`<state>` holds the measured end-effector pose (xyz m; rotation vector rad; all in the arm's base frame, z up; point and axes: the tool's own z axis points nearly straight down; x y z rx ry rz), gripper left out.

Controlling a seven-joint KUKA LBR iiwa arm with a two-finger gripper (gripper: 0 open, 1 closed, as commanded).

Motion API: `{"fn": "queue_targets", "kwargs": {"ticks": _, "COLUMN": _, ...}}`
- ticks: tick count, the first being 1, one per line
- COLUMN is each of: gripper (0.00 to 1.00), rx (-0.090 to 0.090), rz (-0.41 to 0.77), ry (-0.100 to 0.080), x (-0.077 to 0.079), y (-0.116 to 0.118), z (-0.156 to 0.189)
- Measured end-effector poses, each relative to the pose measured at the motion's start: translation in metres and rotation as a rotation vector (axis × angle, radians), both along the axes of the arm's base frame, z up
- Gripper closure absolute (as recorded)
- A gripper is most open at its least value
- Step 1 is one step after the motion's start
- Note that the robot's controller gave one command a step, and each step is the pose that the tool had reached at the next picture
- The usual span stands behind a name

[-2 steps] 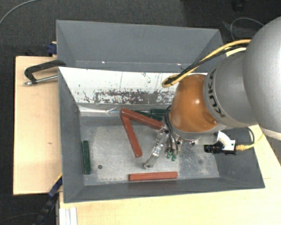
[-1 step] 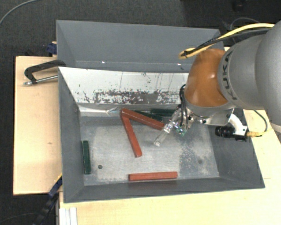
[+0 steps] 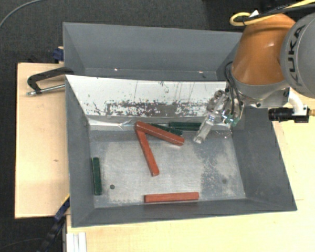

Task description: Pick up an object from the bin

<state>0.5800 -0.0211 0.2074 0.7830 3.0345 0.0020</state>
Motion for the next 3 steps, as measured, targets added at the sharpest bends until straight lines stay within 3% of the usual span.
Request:
{"fn": "queue_targets", "kwargs": {"ticks": 1, "gripper": 0.0, "rx": 0.0, "rz": 0.144, "ry": 0.001, "x": 0.014, "y": 0.05, "z": -0.136}}
{"fn": "queue_targets", "kwargs": {"ticks": 2, "gripper": 1.0, "rx": -0.002, "rz": 0.144, "ry": -0.017, "x": 0.019, "y": 0.049, "z": -0.13}}
{"fn": "queue_targets", "kwargs": {"ticks": 3, "gripper": 1.0, "rx": 0.001, "rz": 0.12, "ry": -0.007, "x": 0.02, "y": 0.051, "z": -0.043}}
